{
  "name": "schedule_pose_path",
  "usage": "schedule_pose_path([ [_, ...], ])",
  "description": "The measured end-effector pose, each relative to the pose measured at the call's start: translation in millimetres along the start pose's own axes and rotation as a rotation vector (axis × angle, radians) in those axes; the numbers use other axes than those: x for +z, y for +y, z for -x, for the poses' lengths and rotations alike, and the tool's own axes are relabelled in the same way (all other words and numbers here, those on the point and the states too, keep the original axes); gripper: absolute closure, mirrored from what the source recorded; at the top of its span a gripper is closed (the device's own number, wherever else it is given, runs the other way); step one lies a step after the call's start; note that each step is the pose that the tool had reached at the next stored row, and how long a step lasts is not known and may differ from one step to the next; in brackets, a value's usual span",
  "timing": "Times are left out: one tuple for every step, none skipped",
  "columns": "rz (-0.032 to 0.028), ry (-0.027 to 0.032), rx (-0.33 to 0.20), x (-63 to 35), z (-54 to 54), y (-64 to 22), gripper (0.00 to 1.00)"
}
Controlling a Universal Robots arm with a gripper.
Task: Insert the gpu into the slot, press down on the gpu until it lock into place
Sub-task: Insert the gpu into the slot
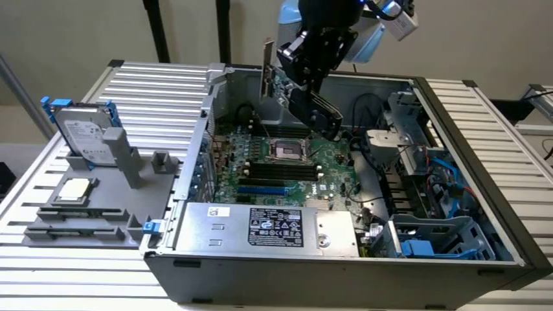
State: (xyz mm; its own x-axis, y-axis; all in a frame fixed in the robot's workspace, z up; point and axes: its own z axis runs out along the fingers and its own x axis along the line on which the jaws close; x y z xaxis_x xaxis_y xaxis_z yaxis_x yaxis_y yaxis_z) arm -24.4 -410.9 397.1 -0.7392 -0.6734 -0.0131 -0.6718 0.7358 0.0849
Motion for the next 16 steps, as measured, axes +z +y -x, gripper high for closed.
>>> schedule_pose_path([
  [0.0036, -0.0031, -0.013, 0.2, 0.0, 0.0, 0.74],
  [0.0074, -0.0062, -0.028, 0.4, 0.0, 0.0, 0.74],
  [0.0103, -0.0081, -0.044, 0.7, 0.0, 0.0, 0.74],
  [0.0116, -0.0076, -0.062, 1.1, 0.1, 0.0, 0.74],
  [0.0122, -0.0060, -0.080, 1.4, 0.0, -0.1, 0.74],
  [0.0126, -0.0044, -0.098, 1.8, 0.0, -0.1, 0.74],
  [0.0132, -0.0030, -0.117, 2.4, 0.0, -0.2, 0.74],
  [0.0137, -0.0014, -0.135, 2.8, 0.0, -0.2, 0.74],
  [0.0141, 0.0002, -0.154, 3.3, 0.0, -0.3, 0.74],
  [0.0145, 0.0016, -0.171, 3.8, 0.0, -0.3, 0.74],
  [0.0150, 0.0031, -0.189, 4.2, 0.0, -0.4, 0.74],
  [0.0155, 0.0047, -0.207, 4.7, 0.0, -0.4, 0.74],
  [0.0161, 0.0061, -0.225, 5.2, 0.0, -0.4, 0.74],
  [0.0165, 0.0076, -0.243, 5.7, -0.1, -0.5, 0.74],
  [0.0170, 0.0092, -0.261, 6.1, -0.1, -0.5, 0.74],
  [0.0175, 0.0106, -0.279, 6.6, -0.1, -0.5, 0.74],
])
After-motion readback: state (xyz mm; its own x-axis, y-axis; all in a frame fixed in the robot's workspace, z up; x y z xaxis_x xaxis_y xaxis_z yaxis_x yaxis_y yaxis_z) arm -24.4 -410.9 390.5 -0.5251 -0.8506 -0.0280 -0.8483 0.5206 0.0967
